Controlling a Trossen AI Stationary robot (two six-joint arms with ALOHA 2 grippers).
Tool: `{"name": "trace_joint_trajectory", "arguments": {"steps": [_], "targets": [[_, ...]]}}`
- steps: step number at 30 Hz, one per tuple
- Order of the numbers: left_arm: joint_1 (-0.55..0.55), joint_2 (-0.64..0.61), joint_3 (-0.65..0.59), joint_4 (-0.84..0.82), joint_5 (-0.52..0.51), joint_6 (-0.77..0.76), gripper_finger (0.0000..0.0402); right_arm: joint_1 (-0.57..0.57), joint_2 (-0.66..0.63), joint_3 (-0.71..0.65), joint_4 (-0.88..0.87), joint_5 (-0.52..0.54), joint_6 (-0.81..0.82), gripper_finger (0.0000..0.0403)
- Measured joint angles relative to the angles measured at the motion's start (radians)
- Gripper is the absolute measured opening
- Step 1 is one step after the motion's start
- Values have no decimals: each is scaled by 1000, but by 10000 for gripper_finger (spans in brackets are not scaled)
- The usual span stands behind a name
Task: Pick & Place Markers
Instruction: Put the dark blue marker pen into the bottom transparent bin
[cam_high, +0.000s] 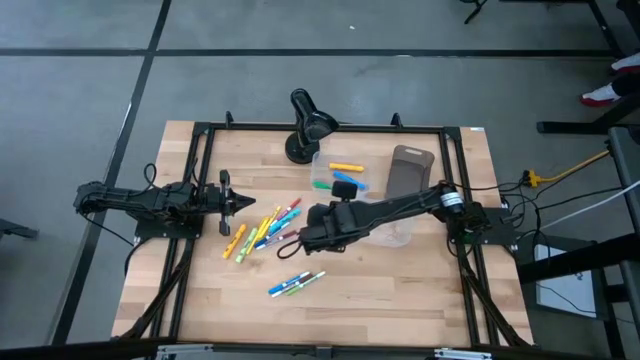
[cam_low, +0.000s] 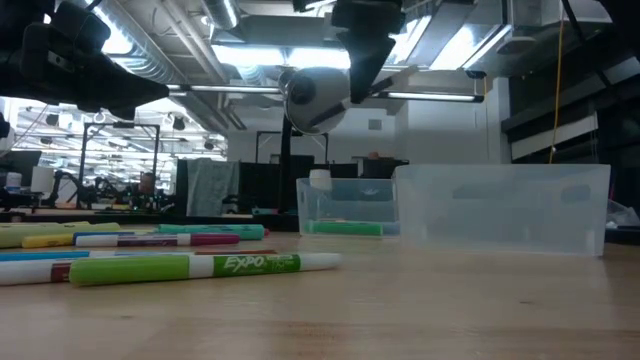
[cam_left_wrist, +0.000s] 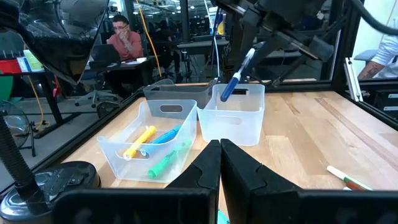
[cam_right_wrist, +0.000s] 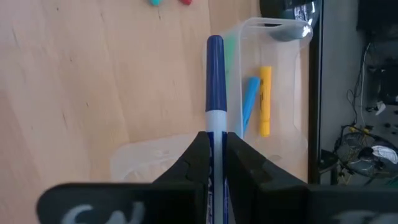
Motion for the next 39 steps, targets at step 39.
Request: {"name": "trace_joint_trajectory", "arguments": {"steps": [39], "targets": [[0,0,0,0,1,0,6,2,-734,-1222,621,-175,281,33]]}}
